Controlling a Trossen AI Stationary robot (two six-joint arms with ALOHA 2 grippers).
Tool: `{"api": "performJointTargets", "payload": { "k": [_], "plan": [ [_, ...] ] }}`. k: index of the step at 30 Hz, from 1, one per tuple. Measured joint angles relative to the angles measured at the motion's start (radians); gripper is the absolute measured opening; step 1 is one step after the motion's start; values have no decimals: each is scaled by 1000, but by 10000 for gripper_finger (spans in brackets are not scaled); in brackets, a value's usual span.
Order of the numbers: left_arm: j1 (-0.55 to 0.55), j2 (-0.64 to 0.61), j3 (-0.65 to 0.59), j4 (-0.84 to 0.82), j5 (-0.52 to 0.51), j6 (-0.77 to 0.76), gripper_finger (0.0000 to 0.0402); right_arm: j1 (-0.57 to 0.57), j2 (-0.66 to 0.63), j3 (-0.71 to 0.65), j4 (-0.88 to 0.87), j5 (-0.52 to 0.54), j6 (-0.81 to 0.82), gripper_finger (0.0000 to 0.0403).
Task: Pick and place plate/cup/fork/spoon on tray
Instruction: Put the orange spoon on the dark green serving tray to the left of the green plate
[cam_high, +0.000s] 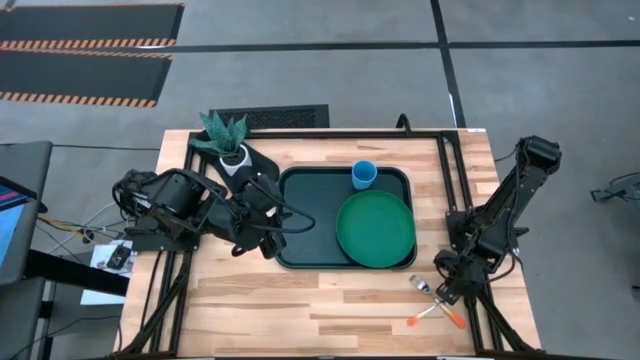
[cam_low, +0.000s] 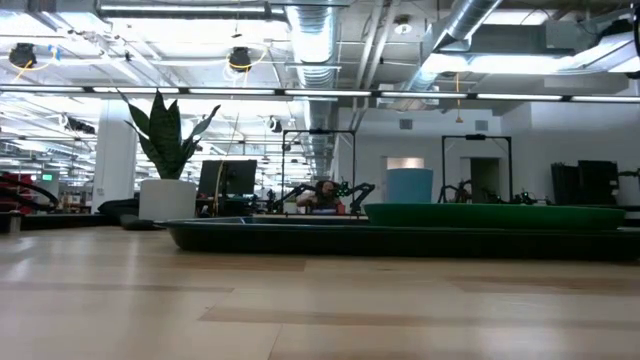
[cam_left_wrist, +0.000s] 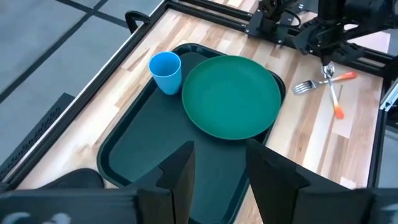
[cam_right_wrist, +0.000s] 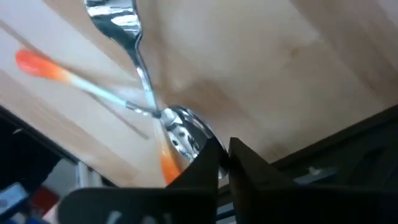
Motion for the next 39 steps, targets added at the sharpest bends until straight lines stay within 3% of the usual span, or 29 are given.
{"api": "performJointTargets", "payload": {
  "k": [3,7,15,19,26,29,32,34,39],
  "plan": [
    [0,0,0,0,0,0,129,0,-1,1,11,3,16,10],
    [1,0,0,0,8,-4,129,-1,0,19,2,5,20,15],
    [55,0,0,0,180,-22,129,-28,1,150,-38,78,-17,5],
    [90,0,0,1,290,24,129,-97,2,273,-143,133,-117,3],
    [137,-43,-130,137,349,54,129,-284,8,507,-314,242,-407,2],
    [137,-128,-251,157,314,5,129,-360,22,593,-358,261,-538,2],
    [152,-255,-472,282,314,-53,129,-429,49,663,-402,264,-666,3],
    [176,-357,-673,466,368,-95,128,-475,73,697,-432,263,-747,3],
    [265,-541,-1192,1137,668,-187,113,-600,152,749,-463,207,-977,3]
  ]
}}
